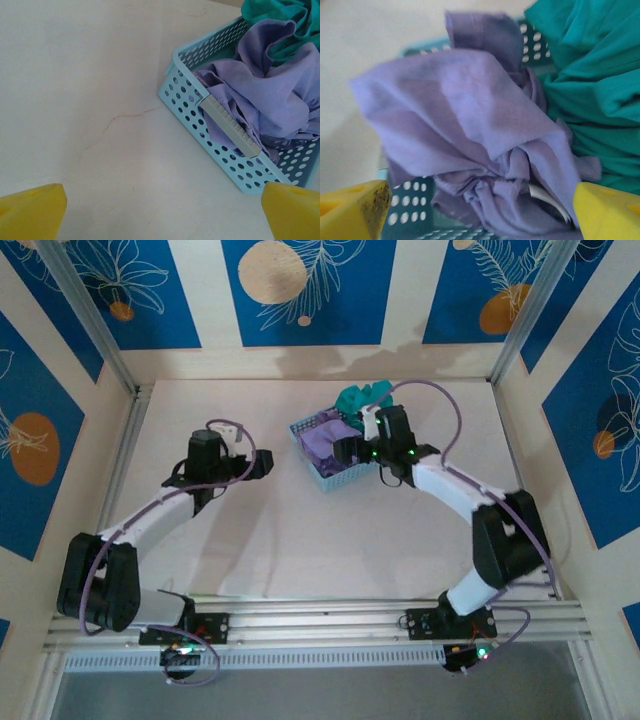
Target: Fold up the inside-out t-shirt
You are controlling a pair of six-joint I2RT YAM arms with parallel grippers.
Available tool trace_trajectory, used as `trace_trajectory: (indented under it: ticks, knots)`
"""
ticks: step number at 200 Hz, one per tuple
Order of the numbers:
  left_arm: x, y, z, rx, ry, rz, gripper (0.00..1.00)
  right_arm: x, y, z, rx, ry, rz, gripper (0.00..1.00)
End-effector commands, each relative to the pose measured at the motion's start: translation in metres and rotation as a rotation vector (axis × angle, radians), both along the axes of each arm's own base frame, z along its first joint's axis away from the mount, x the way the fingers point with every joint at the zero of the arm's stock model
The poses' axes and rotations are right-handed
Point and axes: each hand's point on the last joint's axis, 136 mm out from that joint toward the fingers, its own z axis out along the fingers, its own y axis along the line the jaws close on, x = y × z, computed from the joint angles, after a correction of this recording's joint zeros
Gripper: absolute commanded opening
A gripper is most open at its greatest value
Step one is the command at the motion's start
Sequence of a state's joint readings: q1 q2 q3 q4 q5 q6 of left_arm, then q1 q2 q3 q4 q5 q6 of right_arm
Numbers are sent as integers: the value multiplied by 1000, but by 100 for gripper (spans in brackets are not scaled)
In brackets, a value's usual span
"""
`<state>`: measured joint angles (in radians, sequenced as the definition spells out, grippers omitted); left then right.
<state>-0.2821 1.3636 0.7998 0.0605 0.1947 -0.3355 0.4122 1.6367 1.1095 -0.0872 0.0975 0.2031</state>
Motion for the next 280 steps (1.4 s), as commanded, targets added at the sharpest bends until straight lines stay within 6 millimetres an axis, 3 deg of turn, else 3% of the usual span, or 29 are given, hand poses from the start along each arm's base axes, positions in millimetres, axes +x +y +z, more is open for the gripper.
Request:
trace_trajectory:
  ticks: [1,26,34,51,66,78,90,111,127,147,182,201,224,240,254,269,280]
  knots:
    - [-2,-5,-3,0,39,-11,100,11,21,-13,-21,60,64,92]
    - [-3,-4,-9,16,56,-3,100,28,54,-30,-4,85,131,84]
    - [-3,-3,-11,18,60,0,100,35,60,-41,-2,122,135,76]
    - [-4,-2,-12,21,64,5,100,43,72,-50,2,185,164,47]
    - [-6,0,-12,26,67,12,100,48,77,-28,15,173,192,19]
    - [-8,4,-10,33,68,29,100,48,76,16,52,118,206,8]
    - [-9,10,-6,43,57,59,100,42,73,81,136,11,219,7]
    - [-10,24,5,46,21,140,100,13,66,202,308,-208,255,6]
    - [-10,29,18,32,-14,173,100,-17,67,272,421,-344,296,7]
    - [-10,32,32,18,-47,188,100,-47,81,322,472,-445,361,7]
    - [-13,57,42,53,-42,288,100,-75,110,363,476,-503,449,7]
    - [-20,89,45,71,-40,419,100,-85,134,367,485,-490,505,7]
    - [-39,136,51,58,-64,613,100,-87,172,340,491,-402,559,7]
    - [-58,170,61,57,-103,752,100,-81,200,303,476,-293,585,7]
    - [-77,195,74,74,-150,857,100,-73,222,259,447,-186,584,9]
    - [-95,212,96,105,-220,922,100,-67,238,205,403,-65,581,27]
    - [-102,215,110,112,-262,927,100,-61,236,171,346,-10,564,44]
